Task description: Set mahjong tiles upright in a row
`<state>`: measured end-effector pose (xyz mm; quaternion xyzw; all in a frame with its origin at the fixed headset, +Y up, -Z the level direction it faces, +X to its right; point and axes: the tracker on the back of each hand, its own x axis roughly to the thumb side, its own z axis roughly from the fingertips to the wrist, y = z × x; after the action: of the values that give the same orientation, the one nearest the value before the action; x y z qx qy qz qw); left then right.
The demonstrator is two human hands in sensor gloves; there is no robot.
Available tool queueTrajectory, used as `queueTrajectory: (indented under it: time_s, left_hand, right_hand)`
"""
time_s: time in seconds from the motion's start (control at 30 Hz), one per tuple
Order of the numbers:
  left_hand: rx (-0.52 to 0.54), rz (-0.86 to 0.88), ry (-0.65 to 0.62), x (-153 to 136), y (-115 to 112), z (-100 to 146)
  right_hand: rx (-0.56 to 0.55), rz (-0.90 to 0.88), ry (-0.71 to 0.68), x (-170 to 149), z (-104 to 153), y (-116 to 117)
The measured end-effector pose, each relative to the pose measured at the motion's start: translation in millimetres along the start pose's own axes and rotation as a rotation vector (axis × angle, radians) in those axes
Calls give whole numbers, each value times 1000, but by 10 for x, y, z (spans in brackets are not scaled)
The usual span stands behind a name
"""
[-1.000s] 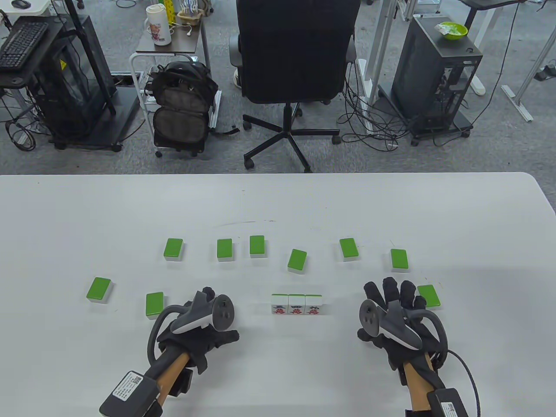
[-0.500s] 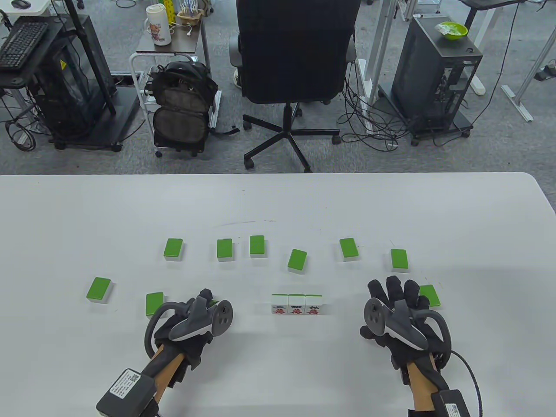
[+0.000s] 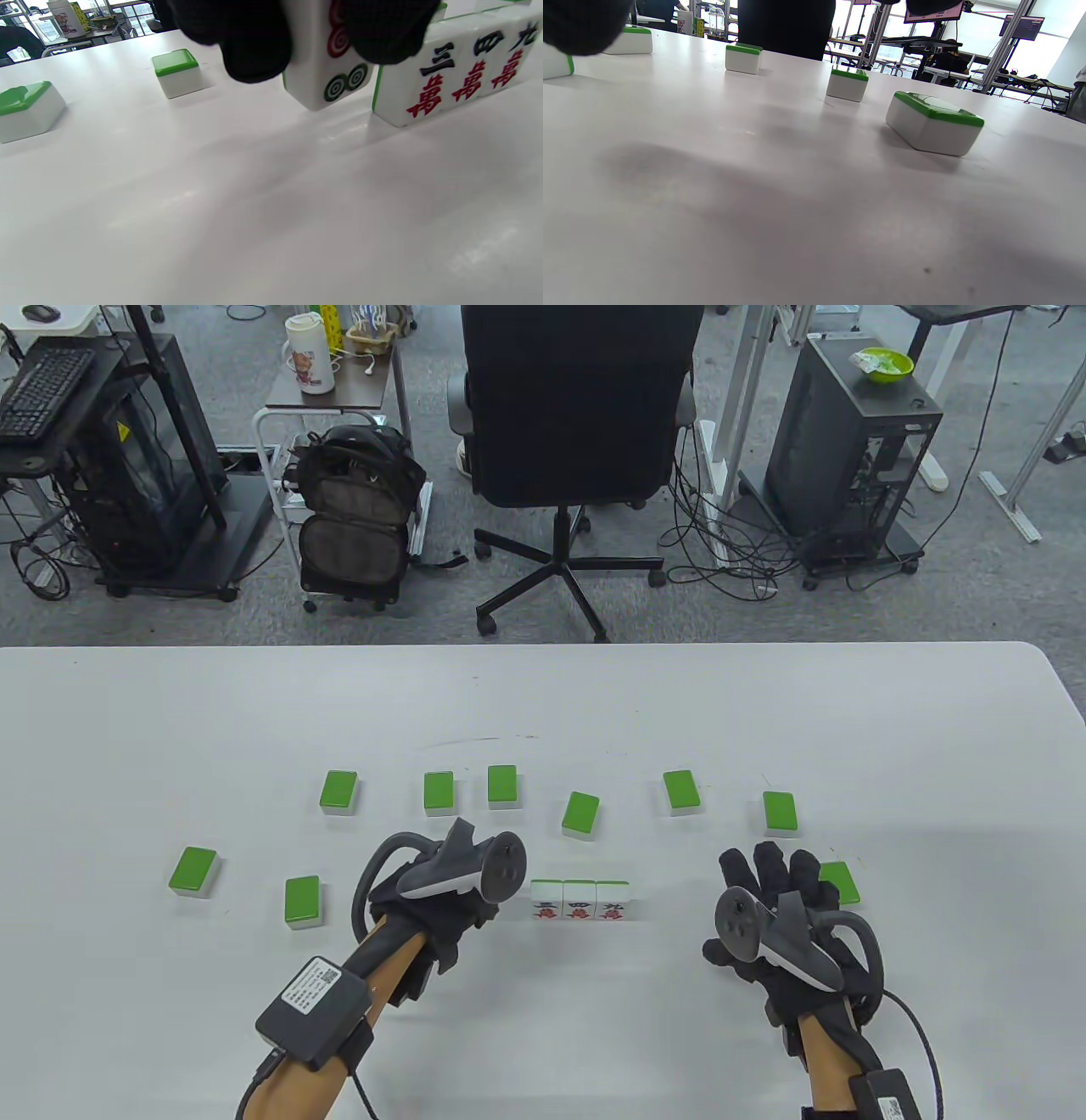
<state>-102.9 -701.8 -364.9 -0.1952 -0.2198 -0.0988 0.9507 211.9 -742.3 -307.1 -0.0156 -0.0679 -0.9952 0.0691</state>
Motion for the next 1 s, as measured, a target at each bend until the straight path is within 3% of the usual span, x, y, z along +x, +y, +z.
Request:
queueTrajectory:
  time_s: [0.27,0.57,0.83,1.0]
  left_hand:
    - [-52,9,-39,136,-44,-248]
    - [-93,38,-61,127,-123,-367]
    - [-107,41,-64,126,-146,-388]
    - [-169,65,-19,23,-20,-247]
  right_hand:
    - [-2,-6,-8,1,7,-3]
    - [10,7,-9,9,5,18]
    - [16,12,-9,19,18,5]
    - [22,12,-10,17,17,7]
